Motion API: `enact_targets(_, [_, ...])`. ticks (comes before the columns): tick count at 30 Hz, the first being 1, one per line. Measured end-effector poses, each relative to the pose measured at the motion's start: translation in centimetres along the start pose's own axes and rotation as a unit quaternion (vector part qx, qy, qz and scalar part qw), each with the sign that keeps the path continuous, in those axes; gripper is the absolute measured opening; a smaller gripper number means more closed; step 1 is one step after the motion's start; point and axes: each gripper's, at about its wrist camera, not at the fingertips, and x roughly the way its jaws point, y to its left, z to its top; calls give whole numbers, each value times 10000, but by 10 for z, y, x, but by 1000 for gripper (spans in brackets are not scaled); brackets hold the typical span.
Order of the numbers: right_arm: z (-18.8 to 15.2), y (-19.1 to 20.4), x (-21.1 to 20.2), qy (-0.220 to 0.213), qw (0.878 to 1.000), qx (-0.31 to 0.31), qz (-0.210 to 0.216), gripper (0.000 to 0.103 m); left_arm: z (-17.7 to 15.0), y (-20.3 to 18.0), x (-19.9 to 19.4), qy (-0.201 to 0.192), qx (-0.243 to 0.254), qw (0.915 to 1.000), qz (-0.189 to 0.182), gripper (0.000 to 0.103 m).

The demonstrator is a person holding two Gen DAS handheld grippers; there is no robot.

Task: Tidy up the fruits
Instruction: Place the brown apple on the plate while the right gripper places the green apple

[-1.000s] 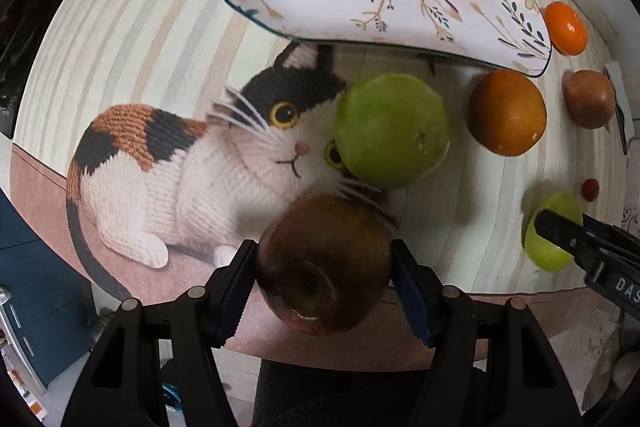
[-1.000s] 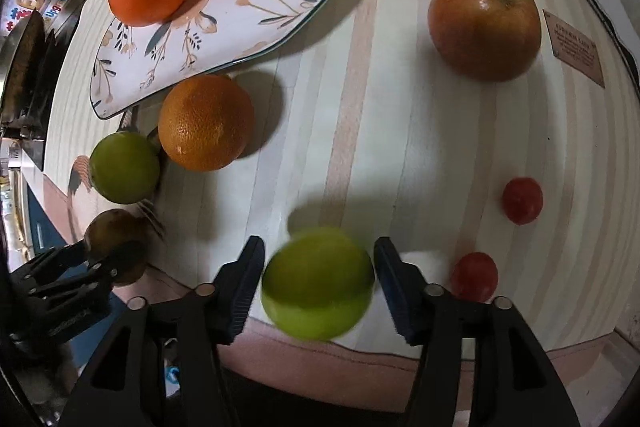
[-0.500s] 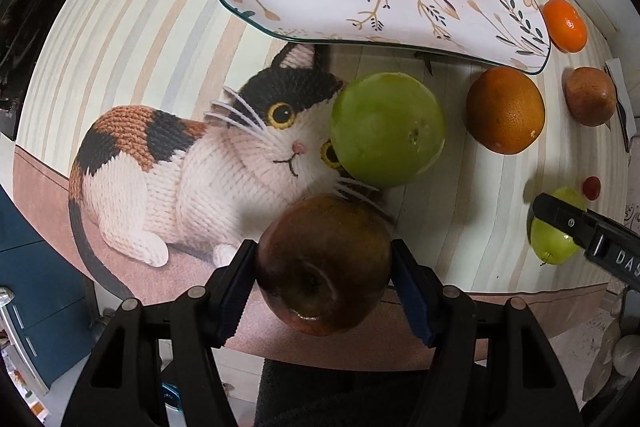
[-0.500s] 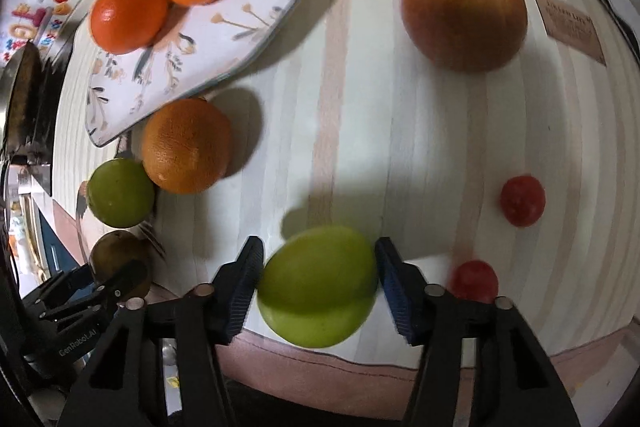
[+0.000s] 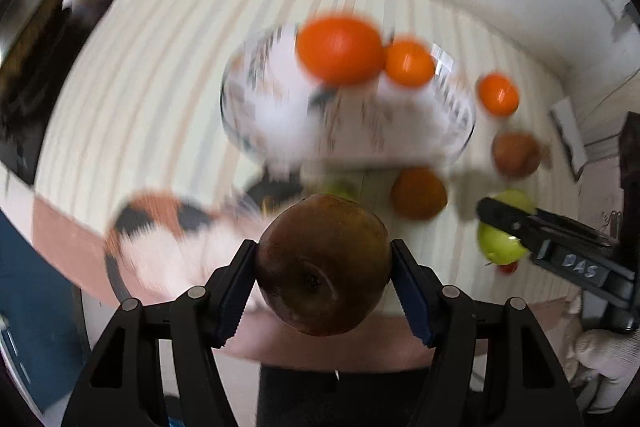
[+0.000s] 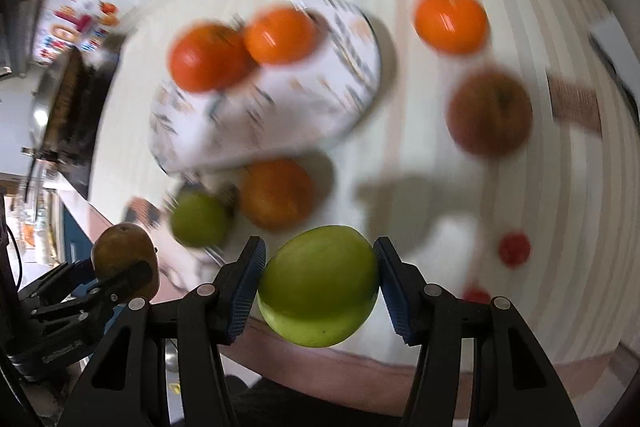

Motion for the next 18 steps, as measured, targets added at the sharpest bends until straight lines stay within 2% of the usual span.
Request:
enact_targets(2, [22,8,-3,-159,9998,-105,-45,59,26,1,-6,-179,57,9998,113,64])
enact_targets(5, [56,21,6,-251,9992,-226,-236,58,55,16,2,-237,27,9993,279,64])
enact_targets(10, [93,25,43,-113,9980,-330,-534,58,99,32,37,36,10,9986,529,64])
enact_targets(12, [99,25,58,-59,9977,-345,-587,59,109,39,55,221,-26,9981,570,64])
enact_targets(18, [107,28,81,82,9970,-360,-681,59,113,49,84,457,-168,9968,628,64])
